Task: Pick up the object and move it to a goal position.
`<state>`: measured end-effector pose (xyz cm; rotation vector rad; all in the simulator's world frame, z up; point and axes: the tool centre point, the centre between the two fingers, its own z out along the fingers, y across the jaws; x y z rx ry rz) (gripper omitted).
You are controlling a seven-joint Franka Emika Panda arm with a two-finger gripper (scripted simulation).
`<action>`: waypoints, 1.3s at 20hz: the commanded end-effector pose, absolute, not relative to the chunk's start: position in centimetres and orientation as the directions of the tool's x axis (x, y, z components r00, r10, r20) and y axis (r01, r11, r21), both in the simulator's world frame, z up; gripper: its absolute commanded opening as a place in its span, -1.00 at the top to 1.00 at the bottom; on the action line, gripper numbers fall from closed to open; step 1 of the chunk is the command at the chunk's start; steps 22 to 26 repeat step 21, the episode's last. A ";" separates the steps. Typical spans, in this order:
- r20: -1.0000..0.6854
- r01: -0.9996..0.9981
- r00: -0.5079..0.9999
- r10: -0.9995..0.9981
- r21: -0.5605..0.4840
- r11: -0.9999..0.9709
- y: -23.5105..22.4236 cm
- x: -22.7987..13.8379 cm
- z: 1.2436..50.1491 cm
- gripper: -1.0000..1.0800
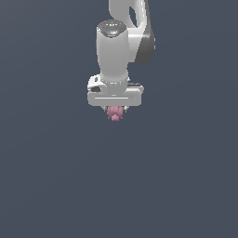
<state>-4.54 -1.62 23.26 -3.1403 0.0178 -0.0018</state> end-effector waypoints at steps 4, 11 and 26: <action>0.000 -0.011 1.000 -0.011 -0.001 -1.000 -3.4 -4.8 28.9 1.00; 0.000 -0.011 1.000 -0.011 -0.001 -1.000 -4.9 -4.8 33.9 1.00; 0.000 -0.011 1.000 -0.011 0.000 -1.000 -5.7 -4.7 36.4 1.00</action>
